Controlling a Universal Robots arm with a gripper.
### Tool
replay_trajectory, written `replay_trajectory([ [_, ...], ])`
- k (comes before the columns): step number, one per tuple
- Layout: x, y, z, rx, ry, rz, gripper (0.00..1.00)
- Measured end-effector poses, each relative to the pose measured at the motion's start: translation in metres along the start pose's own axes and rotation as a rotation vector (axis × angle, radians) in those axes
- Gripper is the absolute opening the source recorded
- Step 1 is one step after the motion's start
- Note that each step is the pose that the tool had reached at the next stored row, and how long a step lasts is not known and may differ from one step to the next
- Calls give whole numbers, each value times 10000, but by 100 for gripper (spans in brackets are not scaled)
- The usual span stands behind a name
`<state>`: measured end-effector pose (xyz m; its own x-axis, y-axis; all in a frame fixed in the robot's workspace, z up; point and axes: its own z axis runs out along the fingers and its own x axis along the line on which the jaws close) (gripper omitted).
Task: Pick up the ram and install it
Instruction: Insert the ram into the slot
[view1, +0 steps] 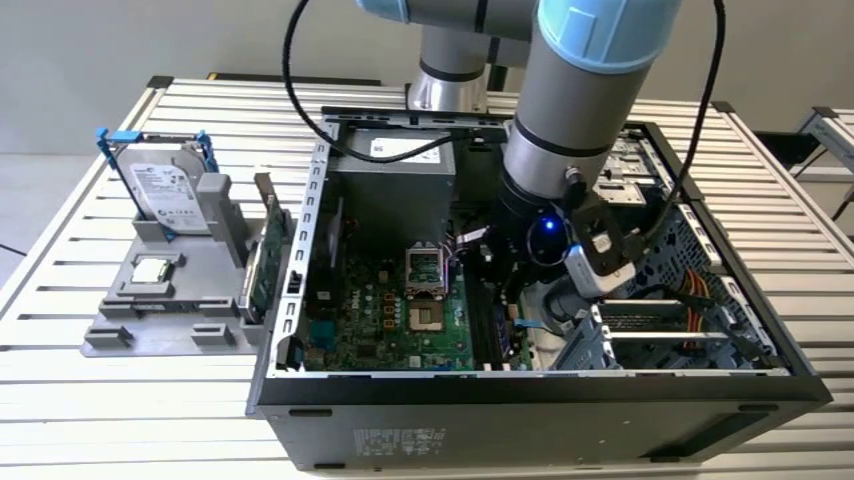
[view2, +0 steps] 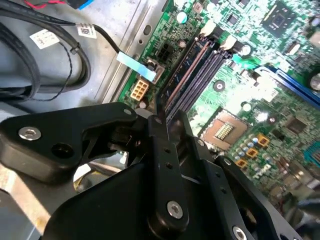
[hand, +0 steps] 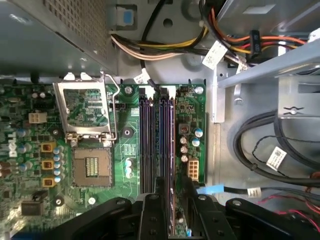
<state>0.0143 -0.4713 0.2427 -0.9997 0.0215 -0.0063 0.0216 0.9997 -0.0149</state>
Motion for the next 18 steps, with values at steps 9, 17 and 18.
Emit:
replay_trajectory([
  [9,-1,-2,-133,-3,-1,-1,100],
  [17,0,-2,-139,-1,0,-1,0],
  [18,0,-2,-143,-1,0,-1,0],
])
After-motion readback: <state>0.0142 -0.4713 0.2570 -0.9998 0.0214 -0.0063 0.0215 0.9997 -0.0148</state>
